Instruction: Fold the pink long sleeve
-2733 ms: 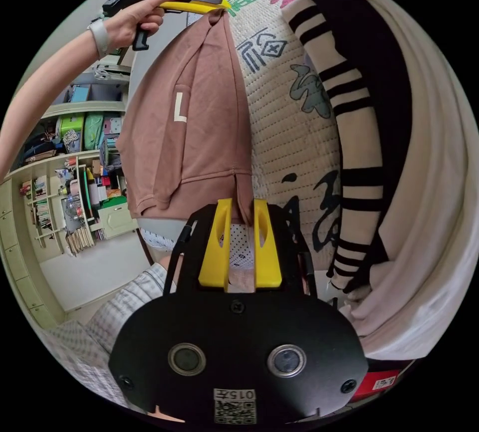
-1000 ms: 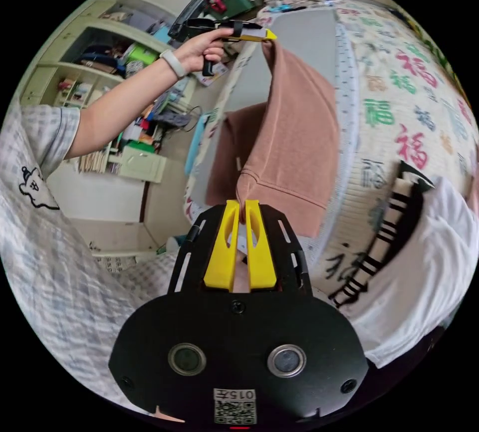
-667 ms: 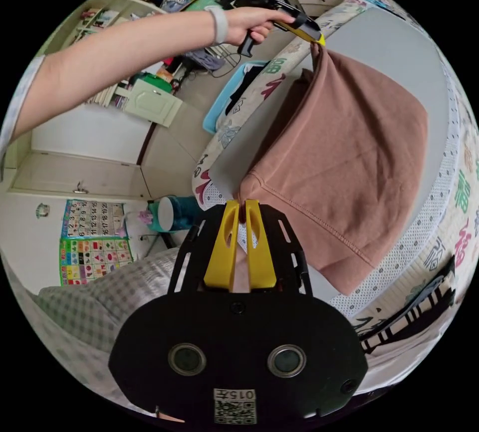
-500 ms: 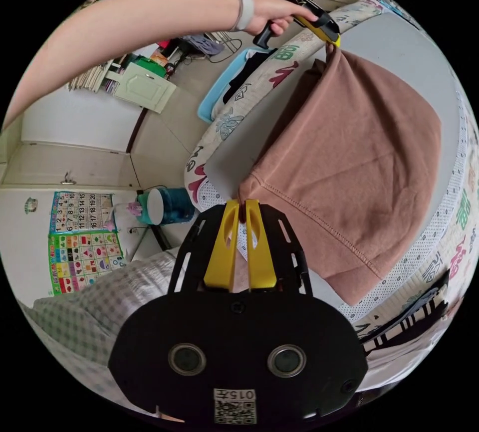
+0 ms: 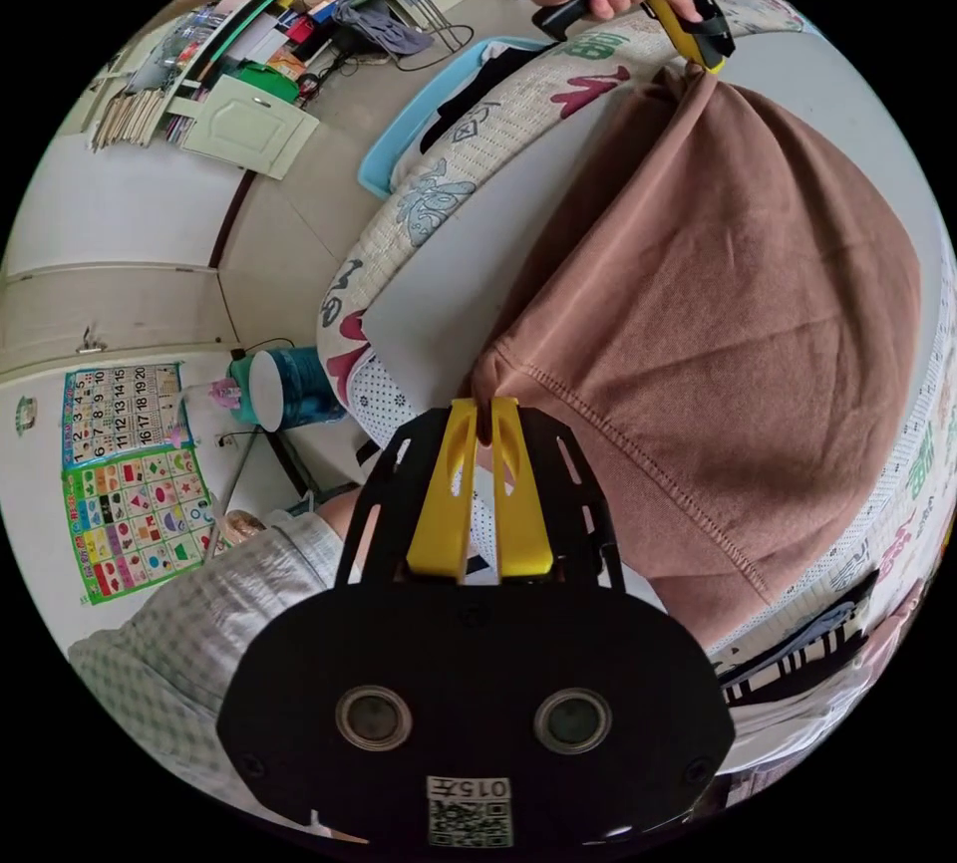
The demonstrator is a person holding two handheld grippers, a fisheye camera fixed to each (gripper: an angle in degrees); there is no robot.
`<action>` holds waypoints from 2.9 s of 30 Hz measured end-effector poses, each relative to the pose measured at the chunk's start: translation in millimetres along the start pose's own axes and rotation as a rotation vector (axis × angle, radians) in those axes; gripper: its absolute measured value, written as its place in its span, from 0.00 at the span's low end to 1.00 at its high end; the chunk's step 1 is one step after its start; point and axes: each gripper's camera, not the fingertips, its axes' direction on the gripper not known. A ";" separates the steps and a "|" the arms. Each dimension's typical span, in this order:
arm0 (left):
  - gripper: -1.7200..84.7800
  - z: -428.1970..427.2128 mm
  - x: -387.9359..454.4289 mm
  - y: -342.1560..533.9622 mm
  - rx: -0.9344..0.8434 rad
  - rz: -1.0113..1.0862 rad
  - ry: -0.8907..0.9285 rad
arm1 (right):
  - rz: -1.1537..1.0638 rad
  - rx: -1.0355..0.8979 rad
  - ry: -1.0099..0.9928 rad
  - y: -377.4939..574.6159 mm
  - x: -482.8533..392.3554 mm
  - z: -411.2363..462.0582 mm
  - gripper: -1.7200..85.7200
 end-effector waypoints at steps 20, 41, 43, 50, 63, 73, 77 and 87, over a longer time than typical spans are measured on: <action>0.03 53.4 113.1 7.9 -0.013 -0.012 -0.068 | -0.238 0.007 0.288 -73.7 -98.1 134.2 0.07; 0.08 -30.3 223.5 24.8 -0.021 -0.141 -0.227 | -0.317 0.111 0.161 -125.9 -151.5 271.8 0.07; 0.10 -58.6 252.1 43.7 0.030 -0.075 -0.187 | -0.341 0.126 0.219 -113.1 -151.8 278.5 0.08; 0.15 -91.1 364.5 90.4 0.090 0.229 -0.138 | -0.537 -0.030 0.506 -40.9 -125.0 351.9 0.12; 0.05 -104.7 364.7 33.9 -0.055 0.104 -0.085 | -0.423 -0.135 0.337 -56.1 -111.6 453.1 0.02; 0.06 -136.7 353.4 3.5 -0.090 0.078 -0.139 | -0.422 -0.149 0.307 -54.0 -120.8 514.4 0.03; 0.08 -202.1 365.9 2.1 0.074 0.142 -0.221 | -0.479 -0.044 0.401 -39.8 -144.7 520.6 0.07; 0.17 -315.9 396.1 -132.6 0.399 0.283 -0.309 | -0.670 0.324 0.597 -41.4 -244.2 543.1 0.15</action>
